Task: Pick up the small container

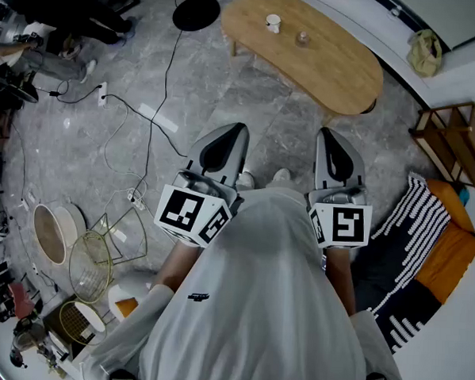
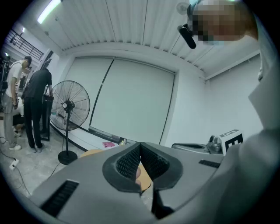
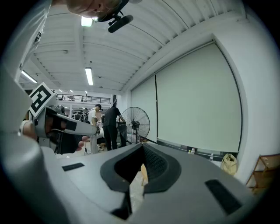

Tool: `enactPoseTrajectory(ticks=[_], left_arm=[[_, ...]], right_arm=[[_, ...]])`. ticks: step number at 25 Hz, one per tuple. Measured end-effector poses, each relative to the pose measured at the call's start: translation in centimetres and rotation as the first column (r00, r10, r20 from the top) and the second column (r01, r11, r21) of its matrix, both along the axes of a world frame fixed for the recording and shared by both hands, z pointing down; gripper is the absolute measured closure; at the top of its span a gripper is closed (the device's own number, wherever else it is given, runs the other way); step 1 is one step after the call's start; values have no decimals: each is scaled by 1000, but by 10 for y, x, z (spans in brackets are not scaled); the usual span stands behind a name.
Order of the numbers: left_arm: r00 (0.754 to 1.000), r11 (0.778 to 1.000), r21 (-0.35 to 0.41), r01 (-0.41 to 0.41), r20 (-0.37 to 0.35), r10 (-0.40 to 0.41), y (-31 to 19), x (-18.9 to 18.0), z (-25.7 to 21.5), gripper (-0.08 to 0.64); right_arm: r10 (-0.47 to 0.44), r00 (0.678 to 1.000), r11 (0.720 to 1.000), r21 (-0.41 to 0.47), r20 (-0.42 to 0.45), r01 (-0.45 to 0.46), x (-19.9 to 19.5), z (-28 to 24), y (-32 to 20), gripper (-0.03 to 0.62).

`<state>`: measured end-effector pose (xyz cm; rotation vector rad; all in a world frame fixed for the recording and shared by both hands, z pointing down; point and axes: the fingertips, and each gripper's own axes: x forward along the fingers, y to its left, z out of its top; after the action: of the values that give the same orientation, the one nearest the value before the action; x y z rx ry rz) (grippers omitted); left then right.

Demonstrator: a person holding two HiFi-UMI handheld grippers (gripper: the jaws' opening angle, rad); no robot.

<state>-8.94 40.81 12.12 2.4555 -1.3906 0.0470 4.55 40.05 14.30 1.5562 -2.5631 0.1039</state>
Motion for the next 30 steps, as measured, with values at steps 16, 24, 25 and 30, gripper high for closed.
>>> enactPoseTrajectory(ticks=[16,24,25,30], left_arm=[[1000,1000,22,6,17,-7,-21,81,11,540],[1000,1000,12,-3,7,3,-40,107,7,540],[1000,1000,5,-2,-6,2,-44,108,7,540],[999,1000,-2,-31,18,31,-63,122,12,540]], right_arm=[[3,999,999,40,42,-5,84,4,-12,595],[25,997,999,32,79,-28,115,8,-26,594],[26,996,999,32,80,-28,116,9,-29,594],[39,995,998,37,91,-43,127,12,-43,586]])
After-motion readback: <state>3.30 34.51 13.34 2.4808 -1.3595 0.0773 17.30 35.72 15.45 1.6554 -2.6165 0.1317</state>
